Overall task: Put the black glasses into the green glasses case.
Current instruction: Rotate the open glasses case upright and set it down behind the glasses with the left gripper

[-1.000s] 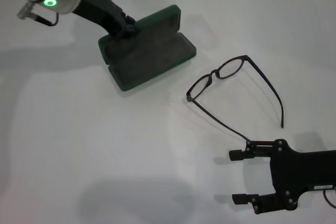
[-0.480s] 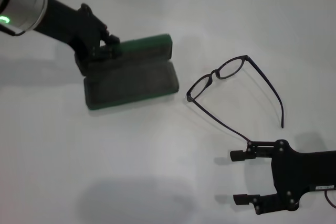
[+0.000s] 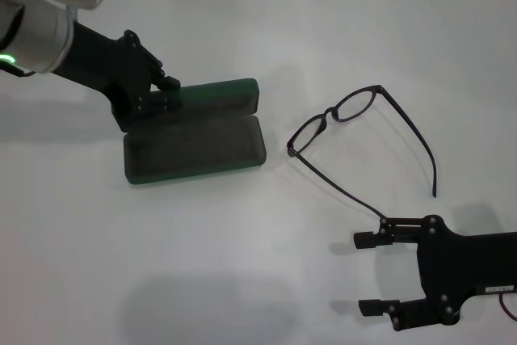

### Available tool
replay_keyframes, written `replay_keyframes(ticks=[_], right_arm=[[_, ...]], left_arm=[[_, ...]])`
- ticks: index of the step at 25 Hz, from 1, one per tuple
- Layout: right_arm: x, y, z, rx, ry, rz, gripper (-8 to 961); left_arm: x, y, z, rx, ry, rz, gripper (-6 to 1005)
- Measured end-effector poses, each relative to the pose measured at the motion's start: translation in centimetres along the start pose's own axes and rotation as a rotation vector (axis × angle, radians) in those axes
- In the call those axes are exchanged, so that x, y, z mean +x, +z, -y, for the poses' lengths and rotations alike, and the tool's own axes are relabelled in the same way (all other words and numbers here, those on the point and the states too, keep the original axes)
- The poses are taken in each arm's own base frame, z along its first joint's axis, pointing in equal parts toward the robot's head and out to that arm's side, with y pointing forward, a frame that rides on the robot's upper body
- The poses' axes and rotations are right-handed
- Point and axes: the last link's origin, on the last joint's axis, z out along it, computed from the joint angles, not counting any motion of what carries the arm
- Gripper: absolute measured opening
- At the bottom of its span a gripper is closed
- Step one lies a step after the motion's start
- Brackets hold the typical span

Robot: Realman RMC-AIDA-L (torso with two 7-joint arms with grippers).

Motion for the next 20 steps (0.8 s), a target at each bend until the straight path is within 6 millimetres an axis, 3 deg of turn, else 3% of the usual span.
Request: replay_keyframes(ticks=[20], right_arm=[[0.0, 0.2, -0.1, -0.007, 0.004, 0.002, 721]], left_arm=[[0.4, 2.1, -0.1, 0.023, 0.029, -0.006, 241]])
